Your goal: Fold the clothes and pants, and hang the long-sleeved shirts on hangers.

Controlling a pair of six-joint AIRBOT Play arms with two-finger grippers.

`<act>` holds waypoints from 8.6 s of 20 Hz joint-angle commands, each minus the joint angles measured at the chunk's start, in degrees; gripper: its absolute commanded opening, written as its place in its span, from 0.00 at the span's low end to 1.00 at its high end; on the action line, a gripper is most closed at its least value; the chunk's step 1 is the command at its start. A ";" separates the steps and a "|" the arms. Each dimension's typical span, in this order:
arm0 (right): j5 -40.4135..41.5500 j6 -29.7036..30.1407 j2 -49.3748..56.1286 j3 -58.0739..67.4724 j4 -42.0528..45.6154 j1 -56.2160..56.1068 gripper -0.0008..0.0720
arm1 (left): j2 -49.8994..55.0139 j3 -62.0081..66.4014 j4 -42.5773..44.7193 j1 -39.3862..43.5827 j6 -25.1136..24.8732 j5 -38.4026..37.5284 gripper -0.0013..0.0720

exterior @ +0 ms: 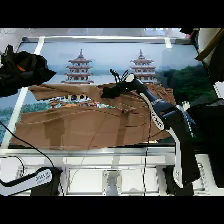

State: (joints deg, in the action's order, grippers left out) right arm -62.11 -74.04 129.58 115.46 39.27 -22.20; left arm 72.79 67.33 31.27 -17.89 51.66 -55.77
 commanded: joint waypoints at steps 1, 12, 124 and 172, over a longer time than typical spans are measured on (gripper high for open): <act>-0.24 0.11 -0.11 1.33 -0.26 -0.50 0.04 | -0.04 0.04 0.02 -0.07 -0.02 -0.02 0.66; -37.68 9.53 -12.20 -3.65 6.80 -9.14 0.04 | -2.84 0.04 -2.25 -8.72 4.72 -4.24 0.66; -37.77 9.05 -43.23 -6.95 30.49 39.89 0.43 | -0.81 12.48 87.65 40.92 57.31 -32.61 0.03; -27.74 7.48 -43.25 -20.96 23.43 42.16 0.43 | 21.27 4.04 91.89 25.51 49.27 -16.20 0.03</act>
State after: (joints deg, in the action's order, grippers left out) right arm -90.74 -66.57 86.28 94.50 63.70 19.99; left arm 93.67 71.13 119.11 8.36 100.79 -72.01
